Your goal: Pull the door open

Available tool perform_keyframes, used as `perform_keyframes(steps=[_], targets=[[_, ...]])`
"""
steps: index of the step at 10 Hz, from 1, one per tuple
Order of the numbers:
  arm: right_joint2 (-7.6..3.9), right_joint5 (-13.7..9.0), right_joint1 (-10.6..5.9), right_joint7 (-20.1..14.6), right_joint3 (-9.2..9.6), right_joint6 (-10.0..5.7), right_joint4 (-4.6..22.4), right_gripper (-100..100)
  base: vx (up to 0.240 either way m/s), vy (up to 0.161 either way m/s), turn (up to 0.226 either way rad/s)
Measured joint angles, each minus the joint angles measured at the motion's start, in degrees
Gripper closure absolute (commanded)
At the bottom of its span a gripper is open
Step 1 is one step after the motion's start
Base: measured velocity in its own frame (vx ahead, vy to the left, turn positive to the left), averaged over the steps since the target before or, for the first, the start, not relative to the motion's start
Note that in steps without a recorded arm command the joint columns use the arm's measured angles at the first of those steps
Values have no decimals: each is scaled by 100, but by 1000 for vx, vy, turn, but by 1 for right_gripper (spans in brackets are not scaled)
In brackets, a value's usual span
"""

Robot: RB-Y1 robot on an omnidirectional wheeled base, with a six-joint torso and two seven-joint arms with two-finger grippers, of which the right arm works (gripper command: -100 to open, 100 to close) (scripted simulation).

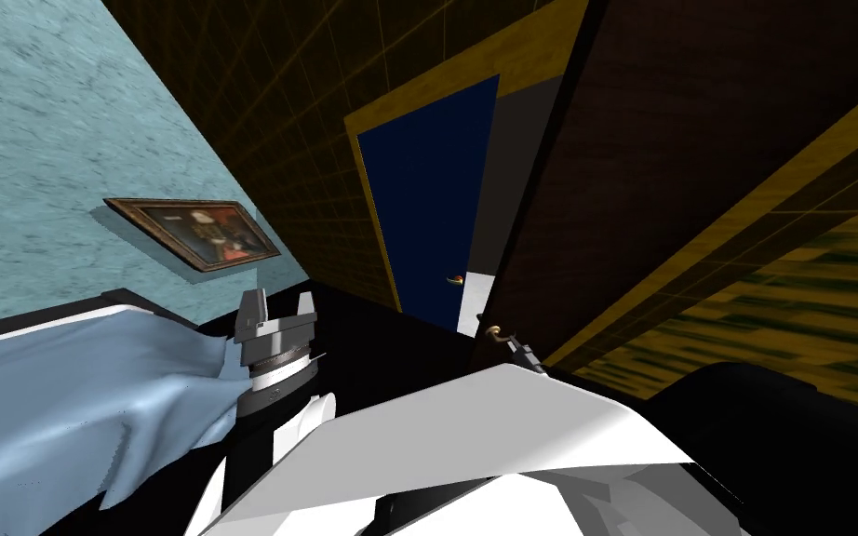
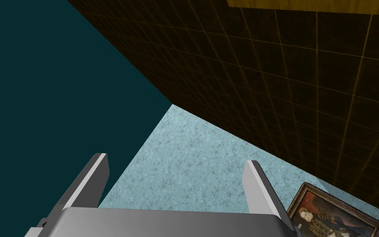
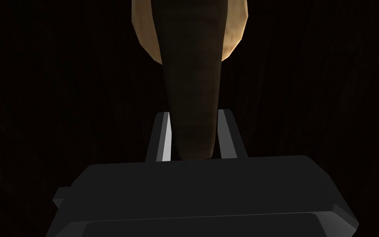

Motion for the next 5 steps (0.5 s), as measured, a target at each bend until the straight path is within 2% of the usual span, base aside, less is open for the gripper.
perform_keyframes(steps=[2,3,5], targets=[[-40,16,29,-47,52,-145,44,100,-221,-64,146],[-55,23,64,-64,72,-161,-4,100,-96,-28,21],[-79,20,77,-74,69,-168,40,100,-208,-31,218]])
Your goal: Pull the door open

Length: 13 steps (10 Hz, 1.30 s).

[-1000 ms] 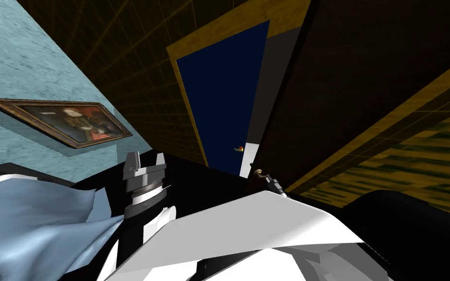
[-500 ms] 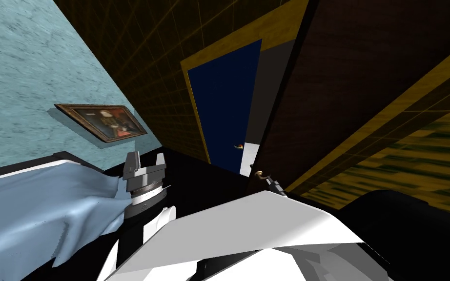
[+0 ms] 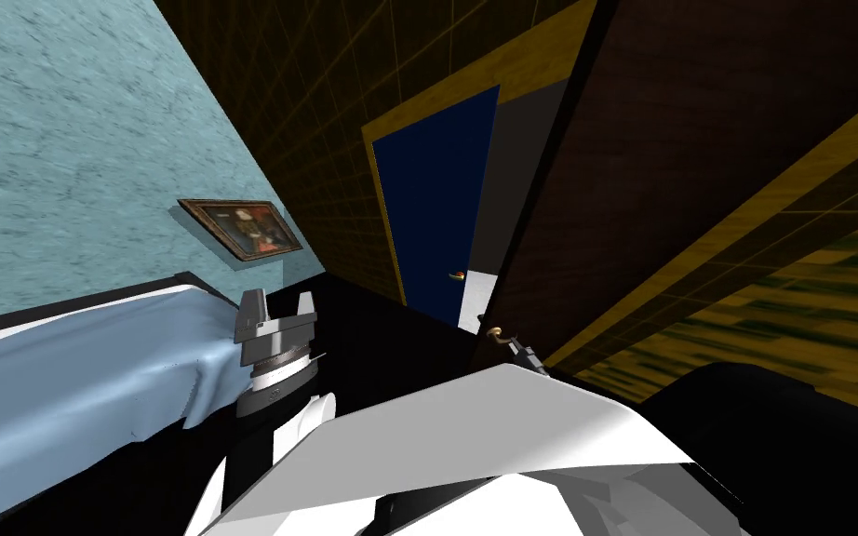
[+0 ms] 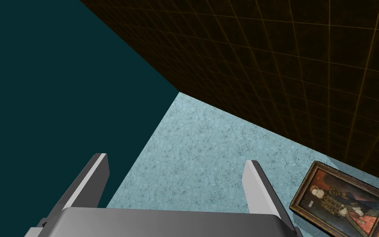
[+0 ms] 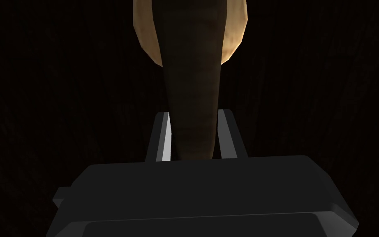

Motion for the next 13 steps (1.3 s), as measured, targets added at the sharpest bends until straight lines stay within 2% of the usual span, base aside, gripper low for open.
perform_keyframes(steps=[3,5,7,8,9,11,13], targets=[[-51,11,-81,-49,21,-184,209,100,-244,-60,181],[-66,30,-38,-74,58,-239,196,100,-265,-61,173],[-72,51,-69,-98,94,-346,322,100,-157,-42,84],[-69,55,-53,-98,101,-343,335,100,-172,-10,82],[-113,-5,-183,-102,186,-372,489,100,-252,-11,79],[-159,-125,-345,-62,360,-350,531,100,-197,-41,56],[-212,-212,-331,-34,511,-185,321,100,-137,-30,36]])
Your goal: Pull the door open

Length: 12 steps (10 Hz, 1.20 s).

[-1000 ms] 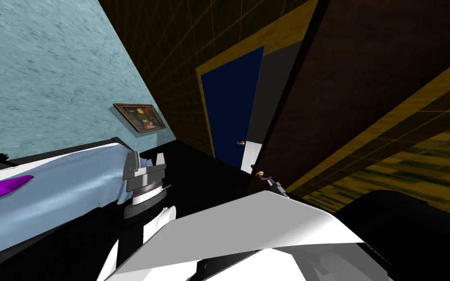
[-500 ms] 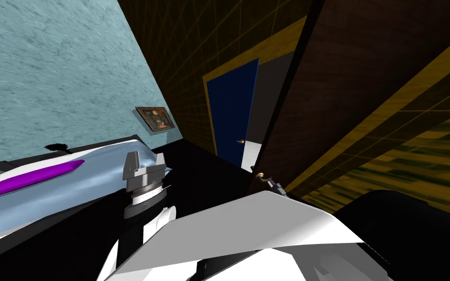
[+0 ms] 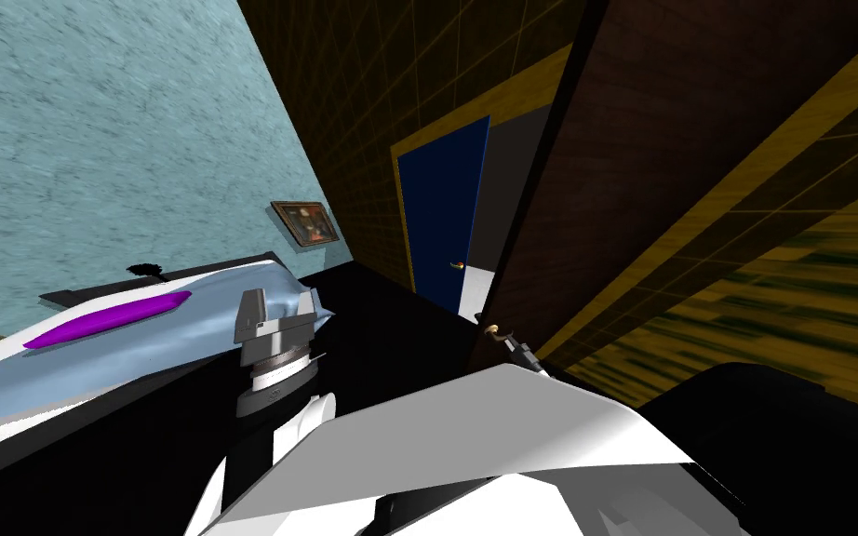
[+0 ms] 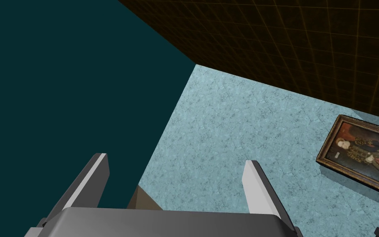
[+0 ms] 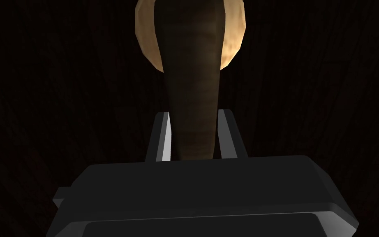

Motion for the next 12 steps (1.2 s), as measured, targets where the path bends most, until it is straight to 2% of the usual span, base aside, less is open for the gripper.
perform_keyframes(steps=[3,4,5,7,9,11,12], targets=[[-39,-87,-258,-12,192,-58,264,100,-129,-23,44],[-64,-138,-308,1,275,-31,239,100,-132,-20,53],[-80,-174,-411,-2,351,-50,336,100,-146,-44,49],[-86,-248,-539,21,522,-64,421,100,-136,-51,34],[-144,-339,-627,31,684,15,372,100,-162,-70,45],[-135,-397,-776,29,876,-26,520,100,-98,-72,42],[-129,-395,-778,29,895,-26,528,100,-116,3,41]])
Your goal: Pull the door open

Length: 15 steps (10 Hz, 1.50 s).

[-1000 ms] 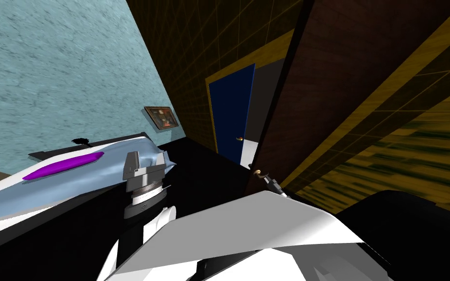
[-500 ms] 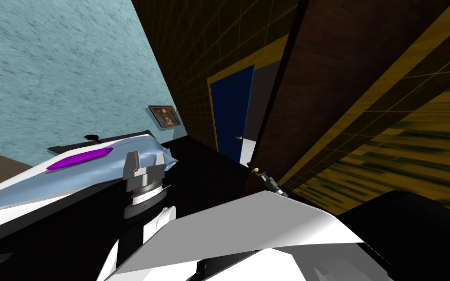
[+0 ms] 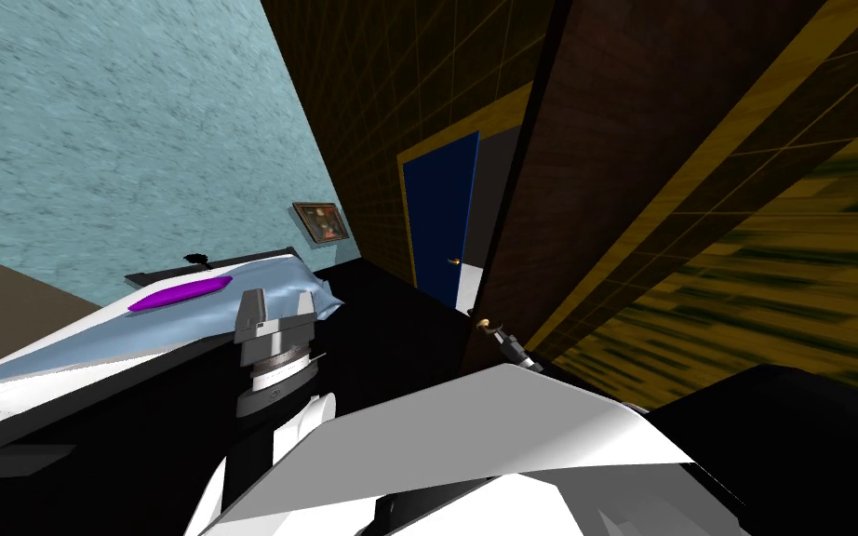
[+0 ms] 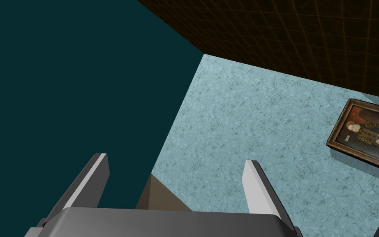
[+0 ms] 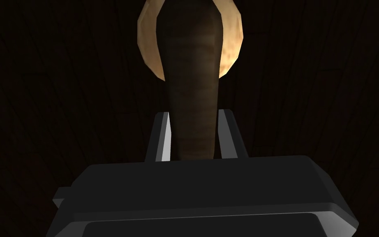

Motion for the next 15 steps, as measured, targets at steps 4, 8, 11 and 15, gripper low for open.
perform_keyframes(steps=[4,8,11,15], targets=[[95,356,-313,-37,-289,101,202,100,-153,-7,19],[215,704,-507,-70,-498,199,256,100,-100,-19,18],[278,831,-660,-85,-567,172,420,100,-38,-16,6],[282,869,-588,-87,-594,332,184,100,-3,-2,-7]])
